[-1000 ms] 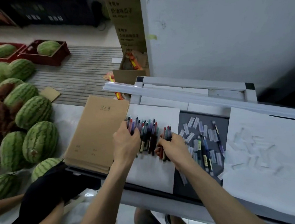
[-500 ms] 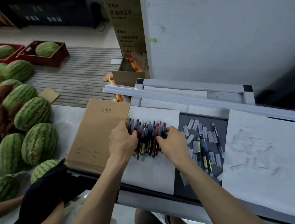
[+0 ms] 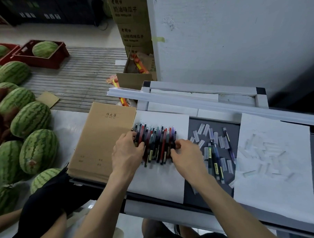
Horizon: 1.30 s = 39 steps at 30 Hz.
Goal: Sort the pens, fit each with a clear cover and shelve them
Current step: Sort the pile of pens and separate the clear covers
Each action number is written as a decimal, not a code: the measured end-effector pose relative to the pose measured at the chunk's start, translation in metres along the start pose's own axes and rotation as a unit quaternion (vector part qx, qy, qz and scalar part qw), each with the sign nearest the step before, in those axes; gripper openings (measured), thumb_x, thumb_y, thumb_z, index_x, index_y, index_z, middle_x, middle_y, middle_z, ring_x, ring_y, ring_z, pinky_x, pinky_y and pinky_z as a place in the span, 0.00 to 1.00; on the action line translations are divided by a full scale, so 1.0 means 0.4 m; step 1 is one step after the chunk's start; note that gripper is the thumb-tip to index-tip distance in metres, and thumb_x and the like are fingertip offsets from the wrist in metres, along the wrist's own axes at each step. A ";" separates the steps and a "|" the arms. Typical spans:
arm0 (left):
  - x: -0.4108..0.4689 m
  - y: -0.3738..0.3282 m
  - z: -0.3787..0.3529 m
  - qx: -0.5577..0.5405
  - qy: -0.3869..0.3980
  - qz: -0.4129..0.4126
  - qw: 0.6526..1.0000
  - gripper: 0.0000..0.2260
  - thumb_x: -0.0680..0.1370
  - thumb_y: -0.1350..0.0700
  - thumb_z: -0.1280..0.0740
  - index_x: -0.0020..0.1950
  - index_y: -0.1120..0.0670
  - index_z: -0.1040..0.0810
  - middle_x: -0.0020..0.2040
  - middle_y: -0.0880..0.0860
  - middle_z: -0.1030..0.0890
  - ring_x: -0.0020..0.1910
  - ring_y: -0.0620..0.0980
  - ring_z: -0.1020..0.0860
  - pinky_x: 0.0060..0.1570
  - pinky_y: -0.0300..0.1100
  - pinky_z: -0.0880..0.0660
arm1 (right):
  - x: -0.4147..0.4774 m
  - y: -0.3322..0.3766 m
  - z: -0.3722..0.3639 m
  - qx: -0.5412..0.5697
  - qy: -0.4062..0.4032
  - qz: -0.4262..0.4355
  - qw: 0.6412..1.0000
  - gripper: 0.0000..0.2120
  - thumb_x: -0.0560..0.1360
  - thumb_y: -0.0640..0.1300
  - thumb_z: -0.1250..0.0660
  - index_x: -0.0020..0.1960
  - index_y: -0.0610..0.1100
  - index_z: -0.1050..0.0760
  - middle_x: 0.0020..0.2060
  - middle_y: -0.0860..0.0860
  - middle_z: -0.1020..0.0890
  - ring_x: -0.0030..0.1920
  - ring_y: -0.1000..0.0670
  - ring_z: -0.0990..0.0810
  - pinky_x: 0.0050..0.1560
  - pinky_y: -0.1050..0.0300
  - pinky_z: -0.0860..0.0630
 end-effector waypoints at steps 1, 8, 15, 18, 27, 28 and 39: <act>-0.003 0.001 -0.001 0.001 0.001 -0.001 1.000 0.22 0.80 0.49 0.29 0.72 0.53 0.24 0.61 0.51 0.20 0.58 0.52 0.22 0.57 0.48 0.26 | -0.005 0.004 -0.003 0.003 0.003 0.005 1.000 0.15 0.81 0.45 0.35 0.65 0.40 0.22 0.57 0.45 0.18 0.58 0.45 0.21 0.61 0.51 0.25; -0.013 0.001 0.009 0.004 0.018 0.003 1.000 0.22 0.80 0.49 0.30 0.73 0.52 0.25 0.62 0.51 0.20 0.59 0.53 0.22 0.59 0.50 0.25 | -0.025 0.016 -0.012 -0.009 0.019 0.029 0.999 0.16 0.82 0.43 0.37 0.67 0.39 0.24 0.59 0.44 0.22 0.60 0.45 0.23 0.62 0.52 0.27; -0.045 -0.013 0.016 0.056 0.055 0.006 0.997 0.24 0.81 0.48 0.34 0.76 0.52 0.29 0.67 0.51 0.23 0.62 0.55 0.23 0.59 0.53 0.25 | -0.051 0.011 0.003 -0.090 0.073 0.085 0.990 0.17 0.81 0.48 0.39 0.66 0.42 0.26 0.60 0.45 0.23 0.60 0.44 0.23 0.59 0.50 0.24; -0.068 -0.031 0.022 0.072 0.061 0.000 0.996 0.23 0.81 0.48 0.36 0.75 0.52 0.30 0.67 0.51 0.25 0.62 0.55 0.23 0.57 0.53 0.26 | -0.073 0.003 0.019 -0.138 0.099 0.117 0.978 0.18 0.82 0.49 0.40 0.69 0.43 0.28 0.64 0.46 0.24 0.65 0.44 0.26 0.63 0.48 0.24; -0.175 -0.152 -0.030 0.085 0.116 -0.089 0.986 0.20 0.81 0.49 0.36 0.73 0.48 0.29 0.66 0.48 0.25 0.63 0.52 0.24 0.57 0.51 0.23 | -0.116 -0.080 0.133 -0.215 0.053 0.130 0.967 0.20 0.82 0.49 0.40 0.72 0.45 0.29 0.66 0.48 0.25 0.65 0.45 0.27 0.65 0.49 0.26; -0.186 -0.168 -0.043 0.083 0.123 -0.101 0.984 0.19 0.81 0.49 0.36 0.73 0.48 0.28 0.65 0.48 0.24 0.62 0.52 0.24 0.56 0.50 0.23 | -0.121 -0.095 0.147 -0.216 0.044 0.125 0.967 0.20 0.81 0.49 0.40 0.71 0.46 0.28 0.65 0.48 0.24 0.65 0.44 0.27 0.64 0.49 0.26; -0.261 -0.296 -0.175 0.082 0.171 -0.167 0.968 0.16 0.80 0.52 0.36 0.68 0.49 0.23 0.61 0.50 0.20 0.57 0.53 0.20 0.53 0.48 0.21 | -0.180 -0.259 0.271 -0.174 -0.019 0.027 0.984 0.13 0.80 0.47 0.39 0.62 0.45 0.23 0.57 0.49 0.21 0.61 0.46 0.24 0.56 0.51 0.23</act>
Point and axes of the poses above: each hand's wrist, its own x-axis towards the middle knuckle, its own z-axis out of the back of the hand, y = z × x, the point moved 3 cm from there along x, towards the middle knuckle
